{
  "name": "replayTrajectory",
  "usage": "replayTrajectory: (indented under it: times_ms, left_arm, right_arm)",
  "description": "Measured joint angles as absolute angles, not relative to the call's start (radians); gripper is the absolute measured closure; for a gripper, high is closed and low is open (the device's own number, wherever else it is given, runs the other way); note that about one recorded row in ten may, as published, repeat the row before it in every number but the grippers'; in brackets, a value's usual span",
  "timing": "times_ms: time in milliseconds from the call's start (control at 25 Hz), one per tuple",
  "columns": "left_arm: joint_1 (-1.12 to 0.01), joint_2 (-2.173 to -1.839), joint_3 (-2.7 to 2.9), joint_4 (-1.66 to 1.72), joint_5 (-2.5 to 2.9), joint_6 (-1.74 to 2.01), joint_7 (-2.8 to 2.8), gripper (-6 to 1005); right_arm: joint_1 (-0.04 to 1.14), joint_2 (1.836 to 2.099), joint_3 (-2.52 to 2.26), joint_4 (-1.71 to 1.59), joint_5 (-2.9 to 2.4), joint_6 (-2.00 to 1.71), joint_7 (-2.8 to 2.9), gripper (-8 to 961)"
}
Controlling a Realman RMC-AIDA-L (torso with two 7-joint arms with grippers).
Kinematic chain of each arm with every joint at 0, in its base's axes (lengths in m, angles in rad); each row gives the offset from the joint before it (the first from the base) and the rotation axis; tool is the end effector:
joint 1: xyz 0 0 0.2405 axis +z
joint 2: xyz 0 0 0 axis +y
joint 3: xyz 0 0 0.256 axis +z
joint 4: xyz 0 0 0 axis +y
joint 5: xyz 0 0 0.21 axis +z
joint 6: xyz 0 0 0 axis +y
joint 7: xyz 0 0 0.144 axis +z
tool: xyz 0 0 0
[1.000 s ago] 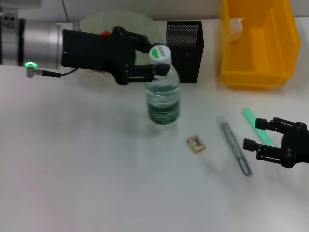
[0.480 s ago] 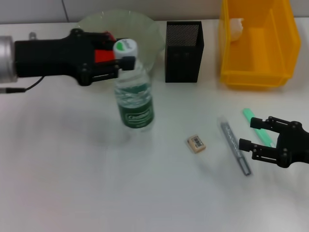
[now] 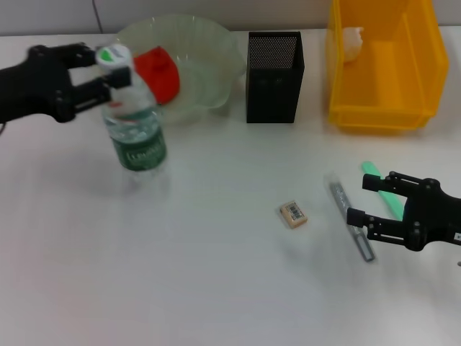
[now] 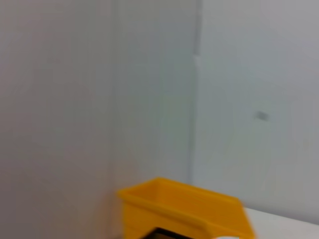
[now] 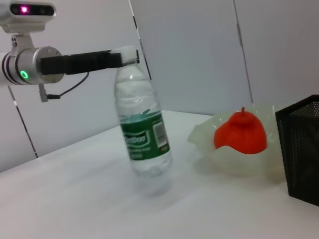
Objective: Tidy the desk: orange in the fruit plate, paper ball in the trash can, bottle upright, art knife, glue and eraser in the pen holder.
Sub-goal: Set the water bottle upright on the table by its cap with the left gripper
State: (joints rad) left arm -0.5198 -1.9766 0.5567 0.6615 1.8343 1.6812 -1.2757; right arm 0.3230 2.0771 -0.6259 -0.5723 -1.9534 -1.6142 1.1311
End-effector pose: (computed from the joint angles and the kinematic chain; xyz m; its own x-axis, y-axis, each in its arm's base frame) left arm -0.2638 0.3409 0.0729 0.7542 0.1216 0.6453 0.3896 -0.8739 -0.2906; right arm 0.3204 0.2616 -0.0030 0.7556 -0.3184 -0.5724 -0.5077 -0.8368 -0.2048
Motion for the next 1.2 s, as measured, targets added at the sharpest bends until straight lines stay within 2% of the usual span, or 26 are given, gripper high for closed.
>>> replayTrajectory:
  times_ms: [360, 600, 1200]
  left_arm:
    - [-0.506, -1.987, 0.421, 0.588, 1.834, 1.598, -1.174, 553]
    - [-0.505, -2.017, 0.409, 0.576, 1.834, 1.520, -1.112, 558]
    - [-0.504, -2.042, 0.408, 0.545, 1.815, 1.422, -1.046, 560]
  right_arm:
    - [0.322, 2.077, -0.626, -0.569, -1.957, -1.618, 1.125, 236]
    - [0.316, 2.077, -0.623, -0.569, -1.957, -1.620, 1.125, 241]
    - [0.312, 2.076, -0.618, -0.567, -1.957, -1.620, 1.129, 252]
